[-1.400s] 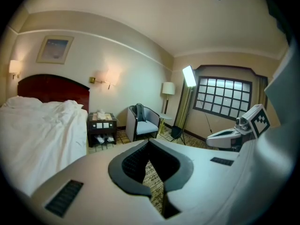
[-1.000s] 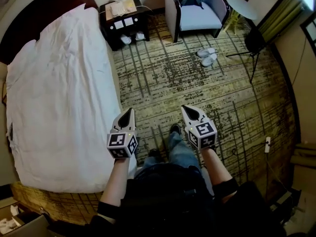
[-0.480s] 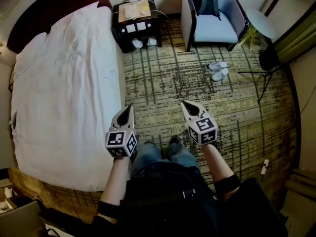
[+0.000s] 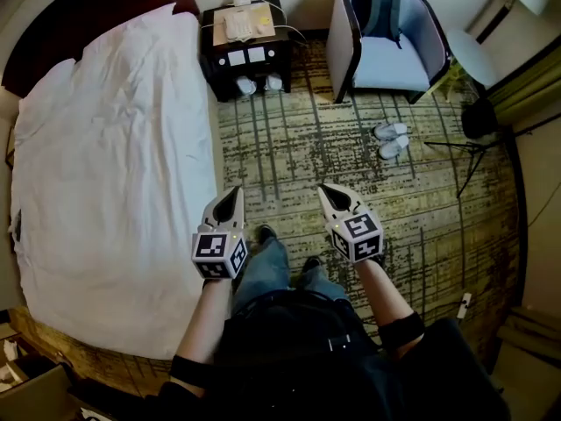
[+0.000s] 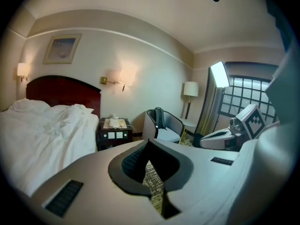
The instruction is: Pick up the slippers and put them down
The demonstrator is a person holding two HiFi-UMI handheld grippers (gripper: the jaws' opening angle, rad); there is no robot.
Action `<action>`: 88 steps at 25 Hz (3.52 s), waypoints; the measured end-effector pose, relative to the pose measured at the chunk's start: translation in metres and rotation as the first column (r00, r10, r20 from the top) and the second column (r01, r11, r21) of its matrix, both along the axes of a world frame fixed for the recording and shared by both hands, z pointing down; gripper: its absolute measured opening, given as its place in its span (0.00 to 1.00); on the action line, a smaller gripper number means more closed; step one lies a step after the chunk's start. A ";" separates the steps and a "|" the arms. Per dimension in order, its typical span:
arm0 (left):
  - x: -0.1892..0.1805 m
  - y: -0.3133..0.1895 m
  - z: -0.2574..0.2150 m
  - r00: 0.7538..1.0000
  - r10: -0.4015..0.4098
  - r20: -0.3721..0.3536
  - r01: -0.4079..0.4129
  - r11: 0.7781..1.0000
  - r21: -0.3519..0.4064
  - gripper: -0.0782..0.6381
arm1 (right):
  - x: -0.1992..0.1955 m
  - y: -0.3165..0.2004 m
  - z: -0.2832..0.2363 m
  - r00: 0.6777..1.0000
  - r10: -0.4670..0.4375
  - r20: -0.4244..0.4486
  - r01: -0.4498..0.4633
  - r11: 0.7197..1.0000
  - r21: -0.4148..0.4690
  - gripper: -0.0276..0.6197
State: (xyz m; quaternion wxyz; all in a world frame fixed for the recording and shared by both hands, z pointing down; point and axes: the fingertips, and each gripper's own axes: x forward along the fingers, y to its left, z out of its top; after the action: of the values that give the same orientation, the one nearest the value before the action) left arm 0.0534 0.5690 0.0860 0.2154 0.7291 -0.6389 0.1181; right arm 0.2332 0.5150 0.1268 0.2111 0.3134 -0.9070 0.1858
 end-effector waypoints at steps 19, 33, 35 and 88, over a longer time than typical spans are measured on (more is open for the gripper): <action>-0.108 -0.140 -0.009 0.998 0.065 -0.020 -0.064 0.996 0.063 0.11 | -0.115 -0.131 -0.023 0.999 0.031 -0.029 -0.029 0.997 0.067 0.04; -0.095 -0.285 0.013 1.000 -0.024 0.002 0.024 1.000 -0.006 0.11 | -0.119 -0.289 0.005 0.997 -0.075 0.003 0.075 0.997 0.022 0.04; -0.090 -0.311 0.012 0.999 -0.034 0.002 0.034 0.999 -0.005 0.11 | -0.118 -0.312 0.002 0.995 -0.099 0.008 0.099 0.995 0.021 0.05; -0.207 -0.606 0.484 0.986 0.145 0.082 -0.141 0.989 -0.055 0.11 | -0.256 -0.619 0.548 0.913 0.336 0.232 -0.230 0.893 -0.387 0.61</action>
State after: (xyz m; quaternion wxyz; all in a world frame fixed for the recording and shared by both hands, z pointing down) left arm -0.1538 -0.0375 0.5696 0.1968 0.7617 -0.5905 0.1801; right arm -0.0231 -0.1040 0.6749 0.0973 0.3696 -0.8241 0.4179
